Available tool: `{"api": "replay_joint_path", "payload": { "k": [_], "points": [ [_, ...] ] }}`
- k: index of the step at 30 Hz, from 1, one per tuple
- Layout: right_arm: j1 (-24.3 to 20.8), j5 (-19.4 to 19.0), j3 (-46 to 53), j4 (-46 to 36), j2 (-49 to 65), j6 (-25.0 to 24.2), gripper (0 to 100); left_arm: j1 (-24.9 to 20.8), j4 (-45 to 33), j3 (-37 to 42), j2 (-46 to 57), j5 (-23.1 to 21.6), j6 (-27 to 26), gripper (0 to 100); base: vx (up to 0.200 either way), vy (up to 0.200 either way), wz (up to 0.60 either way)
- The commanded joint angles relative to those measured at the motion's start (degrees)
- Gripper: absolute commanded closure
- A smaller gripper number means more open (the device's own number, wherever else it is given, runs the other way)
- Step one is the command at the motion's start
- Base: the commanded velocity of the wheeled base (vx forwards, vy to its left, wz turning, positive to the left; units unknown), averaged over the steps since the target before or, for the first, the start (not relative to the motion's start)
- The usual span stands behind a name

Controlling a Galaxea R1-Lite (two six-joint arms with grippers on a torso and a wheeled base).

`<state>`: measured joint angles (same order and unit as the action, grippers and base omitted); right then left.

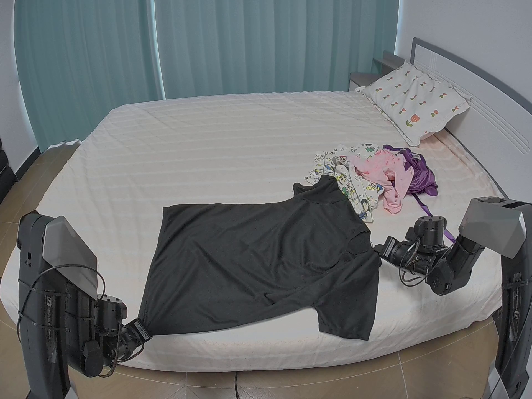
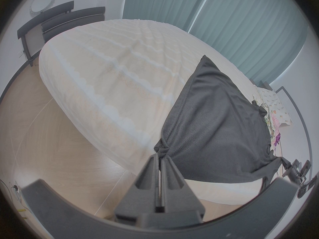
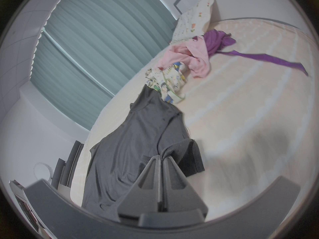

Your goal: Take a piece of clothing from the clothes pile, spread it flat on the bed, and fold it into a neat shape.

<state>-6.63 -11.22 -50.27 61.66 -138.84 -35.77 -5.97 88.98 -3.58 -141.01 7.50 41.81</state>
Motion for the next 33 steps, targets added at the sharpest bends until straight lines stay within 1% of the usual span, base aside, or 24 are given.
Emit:
{"api": "replay_joint_path", "payload": {
  "k": [1,3,4,9,12,13,15,16,18,19,21,22,23,26,28,33],
  "points": [
    [-0.3,-0.8,-3.3,-0.7,-1.8,1.7,100,-0.1,1.0,0.0,-0.1,0.1,0.0,100,0.000,0.000,0.00],
    [-0.8,-0.8,-3.3,-1.6,-3.0,2.5,100,-0.1,1.0,0.0,-0.1,0.1,0.0,100,0.000,0.000,0.00],
    [-1.0,-0.8,-3.3,-1.5,-3.7,2.8,0,0.0,1.0,0.0,-0.1,0.1,0.0,100,0.000,0.000,0.00],
    [0.4,-0.3,-2.0,-1.1,-3.1,2.3,0,0.0,1.0,0.0,-0.1,0.1,0.1,100,0.000,0.000,0.00],
    [1.6,-0.4,-0.2,-1.2,-0.6,1.8,0,0.0,1.0,0.0,-0.1,0.1,0.1,100,0.000,0.000,0.00],
    [2.5,-0.5,2.5,-0.9,2.0,0.0,0,0.0,1.0,0.0,-0.1,0.1,0.1,100,0.000,0.000,0.00],
    [2.3,-0.4,5.6,-0.8,4.9,-2.4,0,-0.1,1.0,0.0,-0.1,0.1,0.1,100,0.000,0.000,0.00],
    [2.0,-0.4,9.1,-0.4,7.9,-4.8,0,0.0,1.0,0.0,-0.1,0.1,0.1,100,0.000,0.000,0.00],
    [0.3,-0.6,14.4,-0.6,11.7,-8.5,0,-0.1,1.0,0.0,-0.1,0.1,0.3,100,0.000,0.000,0.00],
    [-0.4,-0.6,15.6,-0.5,12.3,-9.3,0,0.0,1.0,0.0,-0.1,0.1,0.3,100,0.000,0.000,0.00],
    [-4.8,-0.3,22.9,0.0,13.9,-12.2,0,0.0,1.0,0.0,-0.1,0.1,0.3,100,0.000,0.000,0.00],
    [-5.1,-0.3,23.2,0.0,13.8,-12.3,0,-0.1,1.0,0.0,-0.1,0.1,0.3,100,0.000,0.000,0.00],
    [-6.6,0.3,26.2,0.7,13.5,-13.1,0,0.0,1.0,0.1,-0.1,0.1,0.3,100,0.000,0.000,0.00],
    [-8.7,2.7,29.7,3.1,11.8,-13.3,0,-0.1,1.0,0.1,-0.1,0.1,0.5,100,0.000,0.000,0.00],
    [-10.0,3.9,31.4,4.8,10.5,-13.3,0,-0.1,1.0,0.1,-0.1,0.1,0.5,100,0.000,0.000,0.00],
    [-12.8,5.5,33.8,9.2,5.7,-13.0,0,-0.1,1.0,0.1,-0.1,0.1,0.5,100,0.000,0.000,0.00]
  ]
}}
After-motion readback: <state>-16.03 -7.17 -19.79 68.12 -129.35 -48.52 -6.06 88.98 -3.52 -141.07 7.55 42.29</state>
